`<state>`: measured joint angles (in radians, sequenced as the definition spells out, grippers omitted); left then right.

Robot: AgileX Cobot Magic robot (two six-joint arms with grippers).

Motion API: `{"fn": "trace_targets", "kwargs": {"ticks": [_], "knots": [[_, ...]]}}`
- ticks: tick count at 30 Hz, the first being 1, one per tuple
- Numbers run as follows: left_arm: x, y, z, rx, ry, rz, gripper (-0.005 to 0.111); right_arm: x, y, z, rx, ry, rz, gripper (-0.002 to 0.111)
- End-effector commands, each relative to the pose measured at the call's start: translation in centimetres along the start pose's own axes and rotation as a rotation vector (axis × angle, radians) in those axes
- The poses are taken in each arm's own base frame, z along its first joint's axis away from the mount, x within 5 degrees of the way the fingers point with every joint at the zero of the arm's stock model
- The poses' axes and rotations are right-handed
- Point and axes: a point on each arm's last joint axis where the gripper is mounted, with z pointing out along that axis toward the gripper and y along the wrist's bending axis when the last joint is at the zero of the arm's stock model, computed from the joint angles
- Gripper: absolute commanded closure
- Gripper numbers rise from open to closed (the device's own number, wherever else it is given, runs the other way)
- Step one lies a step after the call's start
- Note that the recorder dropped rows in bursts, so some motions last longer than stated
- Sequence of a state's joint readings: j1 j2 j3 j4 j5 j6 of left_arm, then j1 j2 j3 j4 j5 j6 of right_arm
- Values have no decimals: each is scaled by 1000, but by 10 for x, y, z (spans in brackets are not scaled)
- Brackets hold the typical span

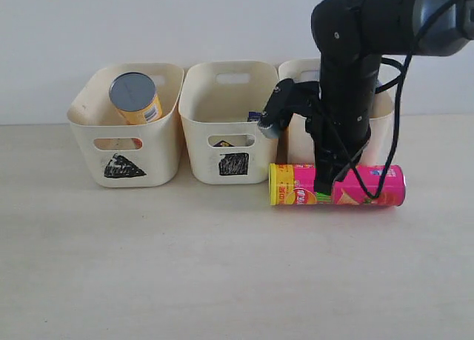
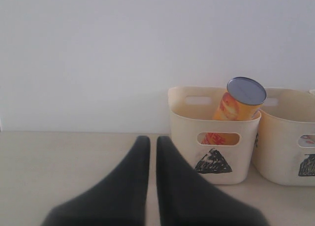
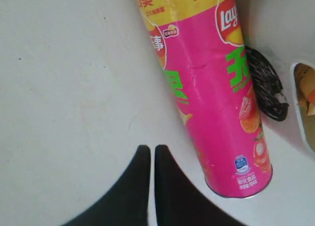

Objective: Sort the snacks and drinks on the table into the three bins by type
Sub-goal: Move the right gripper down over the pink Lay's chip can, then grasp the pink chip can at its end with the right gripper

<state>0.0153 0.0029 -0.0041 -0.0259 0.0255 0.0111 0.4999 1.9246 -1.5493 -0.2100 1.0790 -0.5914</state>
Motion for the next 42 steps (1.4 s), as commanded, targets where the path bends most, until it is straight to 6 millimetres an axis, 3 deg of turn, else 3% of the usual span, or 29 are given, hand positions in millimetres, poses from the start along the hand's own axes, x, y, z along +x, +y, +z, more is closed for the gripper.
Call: {"fn": "trace_targets", "kwargs": {"ticks": [1, 7, 12, 23, 24, 26, 29, 36, 42], "knots": [[1, 0, 0, -4, -6, -14, 102, 18, 9, 2, 153, -94, -53, 108], [1, 0, 0, -4, -6, -14, 102, 35, 37, 18, 304, -328, -196, 108], [1, 0, 0, -4, -6, -14, 102, 46, 57, 38, 310, -370, -294, 108], [0, 0, 0, -4, -13, -14, 102, 46, 60, 40, 311, -389, -296, 108], [0, 0, 0, -4, -13, -14, 102, 45, 59, 39, 317, -403, -296, 105], [0, 0, 0, -4, -13, -14, 102, 43, 59, 40, 322, -421, -298, 82], [0, 0, 0, -4, -13, -14, 102, 39, 61, 53, 310, -430, -319, 37], [0, 0, 0, -4, -13, -14, 102, 28, 52, 68, 315, -450, -329, 36], [0, 0, 0, -4, -13, -14, 102, 36, 32, 76, 333, -437, -275, 36]]}}
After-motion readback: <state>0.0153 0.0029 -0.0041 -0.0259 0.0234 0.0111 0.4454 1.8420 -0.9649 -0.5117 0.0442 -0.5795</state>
